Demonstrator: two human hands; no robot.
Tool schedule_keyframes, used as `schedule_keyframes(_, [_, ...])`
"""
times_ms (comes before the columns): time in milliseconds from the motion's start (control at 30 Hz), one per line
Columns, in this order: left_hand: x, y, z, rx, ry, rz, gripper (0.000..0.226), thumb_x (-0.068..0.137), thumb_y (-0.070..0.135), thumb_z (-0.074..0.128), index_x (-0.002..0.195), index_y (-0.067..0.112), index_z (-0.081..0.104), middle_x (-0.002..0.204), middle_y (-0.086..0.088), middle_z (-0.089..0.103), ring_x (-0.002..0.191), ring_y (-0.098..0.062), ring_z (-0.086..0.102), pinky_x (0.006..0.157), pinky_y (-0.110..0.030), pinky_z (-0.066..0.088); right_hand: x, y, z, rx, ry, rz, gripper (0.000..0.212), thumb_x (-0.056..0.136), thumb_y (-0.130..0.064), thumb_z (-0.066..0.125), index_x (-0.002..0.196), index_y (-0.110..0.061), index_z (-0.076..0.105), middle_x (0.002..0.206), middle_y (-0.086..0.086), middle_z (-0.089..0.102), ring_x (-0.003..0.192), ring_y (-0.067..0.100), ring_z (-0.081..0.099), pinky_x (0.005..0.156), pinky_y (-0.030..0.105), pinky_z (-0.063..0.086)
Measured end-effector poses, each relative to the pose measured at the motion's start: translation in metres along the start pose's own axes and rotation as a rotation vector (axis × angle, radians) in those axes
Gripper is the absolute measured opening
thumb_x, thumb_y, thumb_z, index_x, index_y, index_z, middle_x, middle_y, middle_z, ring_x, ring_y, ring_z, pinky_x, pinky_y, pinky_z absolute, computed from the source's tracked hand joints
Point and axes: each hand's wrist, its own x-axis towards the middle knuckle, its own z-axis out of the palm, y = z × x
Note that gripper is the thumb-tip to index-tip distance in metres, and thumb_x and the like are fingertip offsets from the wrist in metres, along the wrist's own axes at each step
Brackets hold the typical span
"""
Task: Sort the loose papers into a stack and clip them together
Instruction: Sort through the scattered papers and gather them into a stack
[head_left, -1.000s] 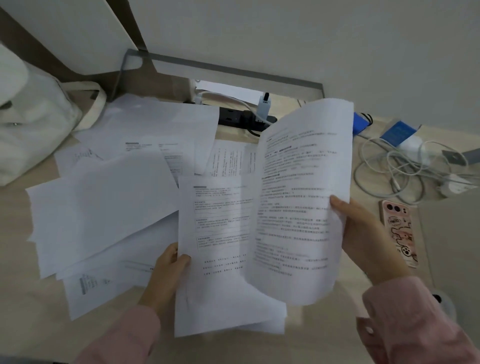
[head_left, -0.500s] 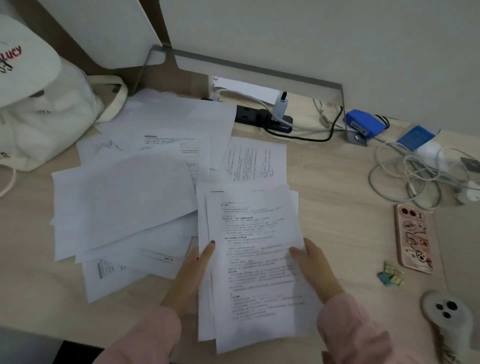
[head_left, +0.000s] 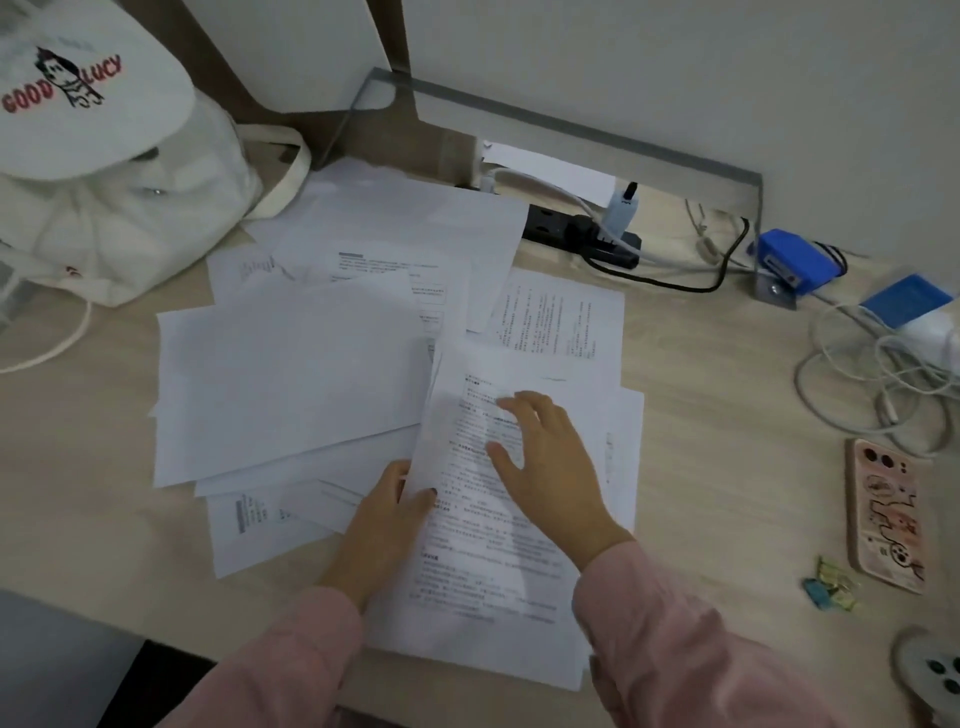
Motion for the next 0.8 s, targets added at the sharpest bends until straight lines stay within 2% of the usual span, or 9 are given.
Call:
schedule_keyframes(133, [0.002, -0.007, -0.021, 0.335, 0.230, 0.129, 0.036, 0.091, 0.028, 0.052, 0.126, 0.025, 0.046, 0.116, 0.005, 0.057, 0.102, -0.015, 0.057, 0.087, -0.033, 0.047, 0.027, -0.029, 0.032, -0.011, -0.111, -0.047, 0.052, 0.090, -0.028, 0.053, 0.137, -0.009, 0.040, 0.147, 0.014, 0.035, 0.137, 0.029, 0.031, 0.115, 0.038, 0.026])
schedule_keyframes(233, [0.014, -0.016, -0.051, 0.635, 0.436, 0.342, 0.044, 0.087, 0.026, 0.059, 0.129, 0.015, 0.050, 0.135, -0.004, 0.048, 0.125, -0.025, 0.046, 0.096, -0.037, 0.042, 0.032, -0.021, 0.045, -0.089, -0.240, 0.015, 0.059, 0.093, -0.035, 0.046, 0.145, -0.016, 0.024, 0.156, 0.009, 0.013, 0.144, 0.023, 0.012, 0.117, 0.032, 0.010])
schedule_keyframes(367, [0.045, -0.019, -0.085, 0.917, 0.385, 0.389, 0.071, 0.086, 0.046, 0.056, 0.142, 0.008, 0.034, 0.155, -0.015, 0.022, 0.144, -0.030, 0.020, 0.113, -0.039, 0.023, 0.024, -0.004, 0.057, -0.185, -0.346, 0.022, 0.067, 0.094, -0.040, 0.042, 0.148, -0.021, 0.008, 0.159, 0.006, -0.004, 0.146, 0.022, -0.001, 0.117, 0.031, 0.004])
schedule_keyframes(433, [0.059, -0.018, -0.092, 0.987, 0.305, 0.324, 0.077, 0.088, 0.053, 0.048, 0.147, 0.010, 0.022, 0.158, -0.015, 0.010, 0.146, -0.028, 0.010, 0.113, -0.038, 0.024, 0.022, 0.001, 0.060, -0.200, -0.335, 0.009, 0.068, 0.094, -0.044, 0.038, 0.149, -0.023, 0.004, 0.159, 0.004, -0.007, 0.146, 0.020, -0.004, 0.117, 0.029, 0.000])
schedule_keyframes(500, [0.067, -0.015, -0.094, 1.064, 0.225, 0.297, 0.075, 0.088, 0.050, 0.048, 0.145, 0.006, 0.026, 0.154, -0.022, 0.018, 0.142, -0.034, 0.023, 0.099, -0.044, 0.044, 0.021, 0.004, 0.061, -0.211, -0.323, -0.006, 0.068, 0.094, -0.048, 0.036, 0.148, -0.024, 0.002, 0.158, 0.002, -0.009, 0.146, 0.019, -0.005, 0.115, 0.027, -0.003])
schedule_keyframes(533, [0.070, -0.013, -0.096, 1.123, 0.201, 0.330, 0.071, 0.086, 0.048, 0.053, 0.138, 0.002, 0.039, 0.146, -0.029, 0.033, 0.133, -0.040, 0.040, 0.081, -0.046, 0.054, 0.021, 0.004, 0.061, -0.218, -0.325, -0.011, 0.068, 0.094, -0.050, 0.033, 0.148, -0.024, 0.001, 0.158, 0.002, -0.009, 0.146, 0.019, -0.005, 0.113, 0.025, -0.005])
schedule_keyframes(633, [0.074, -0.019, -0.100, 1.334, 0.168, 0.365, 0.053, 0.082, 0.043, 0.051, 0.109, 0.000, 0.064, 0.110, -0.033, 0.064, 0.091, -0.041, 0.068, 0.033, -0.033, 0.049, 0.020, 0.006, 0.063, -0.232, -0.310, -0.024, 0.077, 0.082, -0.062, 0.015, 0.148, -0.023, 0.006, 0.159, 0.005, -0.003, 0.146, 0.022, 0.000, 0.111, 0.026, -0.005])
schedule_keyframes(733, [0.077, -0.020, -0.102, 1.508, 0.189, 0.483, 0.042, 0.071, 0.015, 0.066, 0.108, -0.003, 0.058, 0.102, -0.035, 0.066, 0.081, -0.040, 0.071, 0.026, -0.026, 0.041, 0.020, 0.009, 0.067, -0.206, -0.287, -0.028, 0.082, 0.077, -0.061, 0.010, 0.148, -0.022, 0.010, 0.158, 0.007, 0.002, 0.146, 0.025, 0.004, 0.112, 0.029, -0.002])
schedule_keyframes(800, [0.076, -0.015, -0.105, 1.533, 0.191, 0.509, 0.040, 0.070, 0.005, 0.061, 0.109, -0.004, 0.057, 0.099, -0.034, 0.067, 0.077, -0.039, 0.071, 0.025, -0.026, 0.041, 0.020, 0.010, 0.067, -0.219, -0.302, -0.021, 0.083, 0.074, -0.062, 0.004, 0.148, -0.024, 0.004, 0.158, 0.004, -0.004, 0.146, 0.021, -0.002, 0.111, 0.027, -0.005])
